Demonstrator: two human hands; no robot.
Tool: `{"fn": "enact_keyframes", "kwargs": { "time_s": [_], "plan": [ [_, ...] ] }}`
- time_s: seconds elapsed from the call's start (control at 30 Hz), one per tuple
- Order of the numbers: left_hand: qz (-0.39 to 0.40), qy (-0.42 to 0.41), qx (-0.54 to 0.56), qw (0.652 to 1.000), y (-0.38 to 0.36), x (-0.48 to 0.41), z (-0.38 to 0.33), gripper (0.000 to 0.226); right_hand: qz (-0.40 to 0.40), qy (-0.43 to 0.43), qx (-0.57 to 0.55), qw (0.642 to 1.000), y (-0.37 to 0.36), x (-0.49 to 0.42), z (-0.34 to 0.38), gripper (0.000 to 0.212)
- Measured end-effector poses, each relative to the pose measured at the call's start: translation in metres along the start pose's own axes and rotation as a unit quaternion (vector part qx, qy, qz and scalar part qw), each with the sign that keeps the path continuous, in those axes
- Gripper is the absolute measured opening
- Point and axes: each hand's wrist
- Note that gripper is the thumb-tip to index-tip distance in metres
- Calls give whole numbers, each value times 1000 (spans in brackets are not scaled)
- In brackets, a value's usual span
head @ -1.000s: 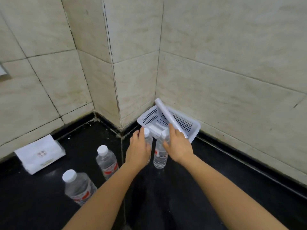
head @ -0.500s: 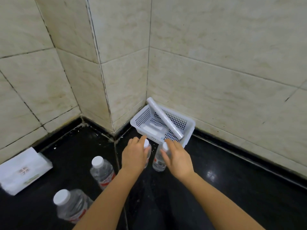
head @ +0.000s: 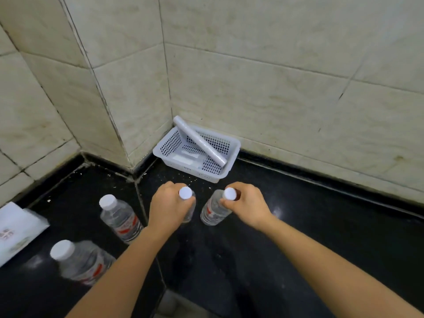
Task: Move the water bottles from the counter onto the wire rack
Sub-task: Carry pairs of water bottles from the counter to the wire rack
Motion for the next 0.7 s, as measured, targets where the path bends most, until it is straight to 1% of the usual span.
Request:
{"fn": "enact_keyframes", "kwargs": {
  "time_s": [0.17, 0.27, 0.4, 0.53, 0.7],
  "plan": [
    [64, -31, 31, 997, -11, 47, -50, 13, 47, -23, 27, 998, 64, 61, -28, 15],
    [107, -52, 54, 991, -27, 86, -94, 10, 46, -53, 28, 997, 107, 112, -55, 13],
    [148, -88, 87, 981, -57, 137, -162, 8, 12, -76, 27, 997, 157, 186, -96, 17],
    [149, -150, 93, 973, -93, 191, -238, 7, -39, -88, 31, 995, 212, 263, -139, 13],
    [153, -230, 104, 955, -132, 253, -346, 7, -127, -97, 20, 987, 300, 353, -175, 11]
  ]
}}
Point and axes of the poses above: each hand's wrist, its own x-axis away from the middle knuckle, its own y-axis out of the back of the hand, z = x × y, and after that the axes turned 1 degree about z, right-handed
